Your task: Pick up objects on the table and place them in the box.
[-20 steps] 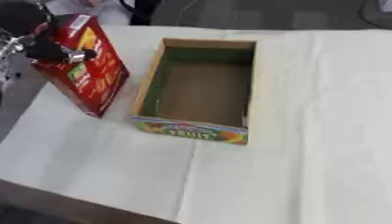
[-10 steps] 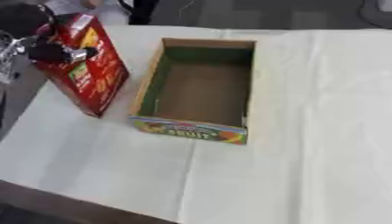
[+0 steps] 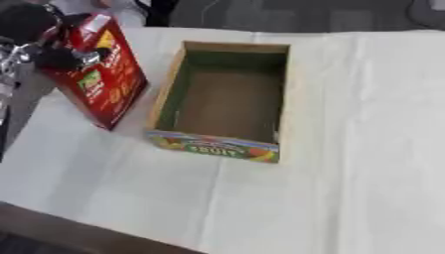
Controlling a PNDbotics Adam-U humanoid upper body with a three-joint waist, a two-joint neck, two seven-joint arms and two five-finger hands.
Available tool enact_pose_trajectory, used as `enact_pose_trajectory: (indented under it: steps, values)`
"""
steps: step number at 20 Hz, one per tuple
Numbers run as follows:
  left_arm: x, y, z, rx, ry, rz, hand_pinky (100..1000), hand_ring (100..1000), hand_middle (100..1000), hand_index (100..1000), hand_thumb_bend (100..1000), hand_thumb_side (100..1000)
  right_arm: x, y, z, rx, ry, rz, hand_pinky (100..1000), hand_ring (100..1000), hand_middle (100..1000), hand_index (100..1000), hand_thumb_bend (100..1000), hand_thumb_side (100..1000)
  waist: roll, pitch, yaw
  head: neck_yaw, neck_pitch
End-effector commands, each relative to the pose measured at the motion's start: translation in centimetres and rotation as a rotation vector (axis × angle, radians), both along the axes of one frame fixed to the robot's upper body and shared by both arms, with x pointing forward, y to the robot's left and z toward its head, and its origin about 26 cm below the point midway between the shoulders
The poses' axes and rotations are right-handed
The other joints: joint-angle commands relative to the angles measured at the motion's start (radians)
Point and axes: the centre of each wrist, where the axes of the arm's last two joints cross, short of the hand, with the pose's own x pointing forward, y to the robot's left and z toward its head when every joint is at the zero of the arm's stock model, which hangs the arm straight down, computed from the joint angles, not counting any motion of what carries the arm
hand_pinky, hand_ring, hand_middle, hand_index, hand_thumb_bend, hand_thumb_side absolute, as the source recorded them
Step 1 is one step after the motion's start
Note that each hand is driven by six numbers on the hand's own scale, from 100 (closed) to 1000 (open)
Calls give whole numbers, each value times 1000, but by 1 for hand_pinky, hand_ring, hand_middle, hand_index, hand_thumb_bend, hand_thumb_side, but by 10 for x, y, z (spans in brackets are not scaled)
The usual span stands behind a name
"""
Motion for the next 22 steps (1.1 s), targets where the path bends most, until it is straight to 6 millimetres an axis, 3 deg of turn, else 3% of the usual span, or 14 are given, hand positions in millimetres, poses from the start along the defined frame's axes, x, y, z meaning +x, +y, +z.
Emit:
enact_pose_trajectory:
  steps: [1,3,8,22]
  values:
    - [4,-4,-27,-35,48,-21,100,155,203,279,100,220,2,-9,4,-10,-1,-9,478,613,668,751,100,1000,-8,6,-5,-7,0]
    - [3,-7,-25,-42,-21,-57,100,100,104,191,100,141,3,-10,4,-8,-2,-13,478,613,668,751,100,1000,-7,7,-5,-6,0]
    - [3,-7,-26,-85,-149,-104,100,100,100,185,100,133,4,-10,5,-9,-6,-16,477,611,667,751,100,1000,-7,7,-1,-4,0]
    - [4,-3,-17,-120,-231,-111,100,100,100,185,100,117,3,-9,4,-6,-1,-15,477,612,667,751,100,1000,-10,1,7,0,0]
